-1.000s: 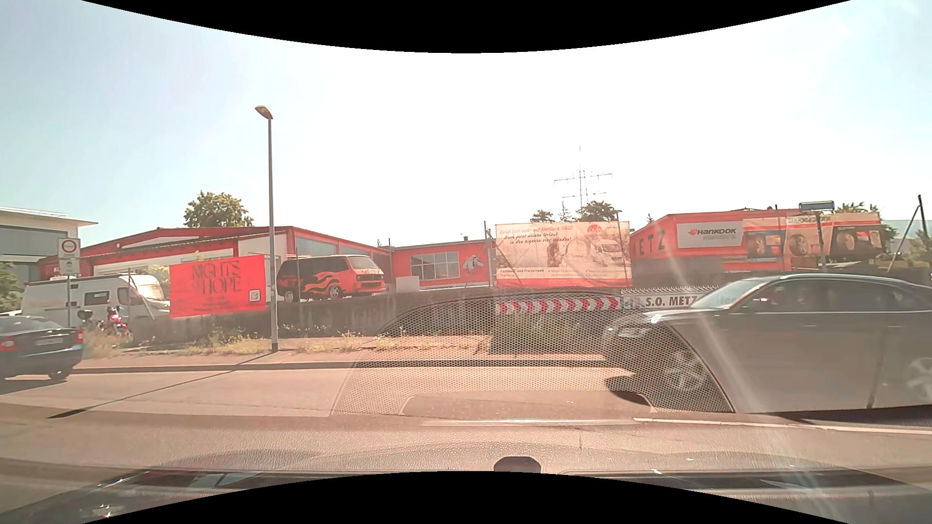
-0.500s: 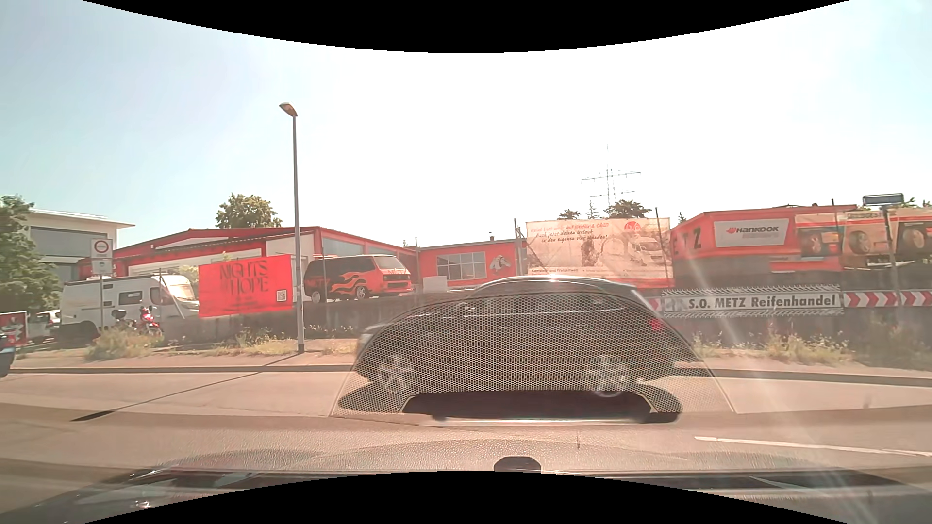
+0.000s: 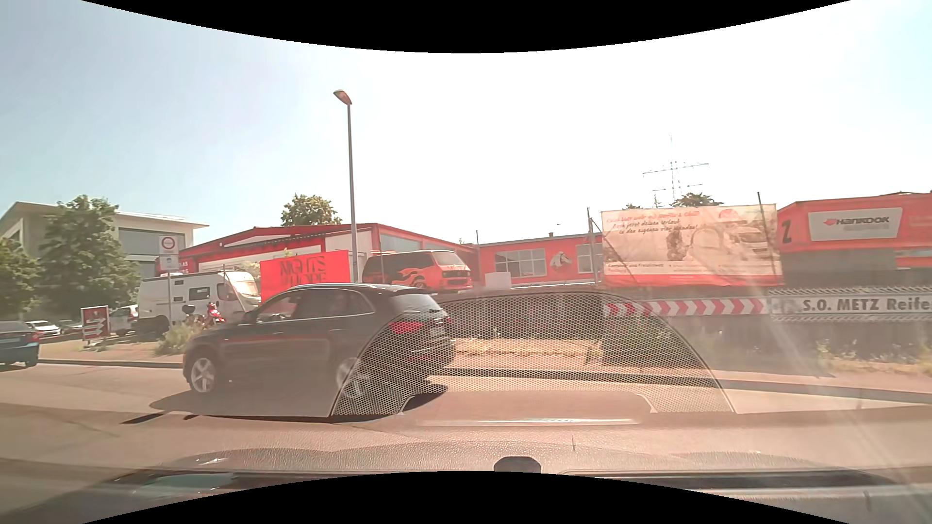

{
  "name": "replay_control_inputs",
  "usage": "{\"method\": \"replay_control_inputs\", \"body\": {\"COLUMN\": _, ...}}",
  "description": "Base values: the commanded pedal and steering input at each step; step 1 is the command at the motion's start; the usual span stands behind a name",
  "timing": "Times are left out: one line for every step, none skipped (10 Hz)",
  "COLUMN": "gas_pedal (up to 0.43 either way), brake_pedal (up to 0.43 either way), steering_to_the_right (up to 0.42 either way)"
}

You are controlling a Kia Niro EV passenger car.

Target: Follow the waypoints while adhering to traffic rules and regulations

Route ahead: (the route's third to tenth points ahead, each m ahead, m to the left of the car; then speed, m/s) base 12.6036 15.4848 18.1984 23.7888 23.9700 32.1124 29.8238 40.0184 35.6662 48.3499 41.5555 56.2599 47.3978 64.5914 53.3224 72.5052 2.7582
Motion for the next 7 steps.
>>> {"method": "replay_control_inputs", "body": {"gas_pedal": 0.449, "brake_pedal": 0.0, "steering_to_the_right": -0.558}}
{"method": "replay_control_inputs", "body": {"gas_pedal": 0.449, "brake_pedal": 0.0, "steering_to_the_right": -0.558}}
{"method": "replay_control_inputs", "body": {"gas_pedal": 0.441, "brake_pedal": 0.0, "steering_to_the_right": -0.558}}
{"method": "replay_control_inputs", "body": {"gas_pedal": 0.441, "brake_pedal": 0.0, "steering_to_the_right": -0.558}}
{"method": "replay_control_inputs", "body": {"gas_pedal": 0.421, "brake_pedal": 0.0, "steering_to_the_right": -0.553}}
{"method": "replay_control_inputs", "body": {"gas_pedal": 0.409, "brake_pedal": 0.0, "steering_to_the_right": -0.546}}
{"method": "replay_control_inputs", "body": {"gas_pedal": 0.398, "brake_pedal": 0.0, "steering_to_the_right": -0.534}}
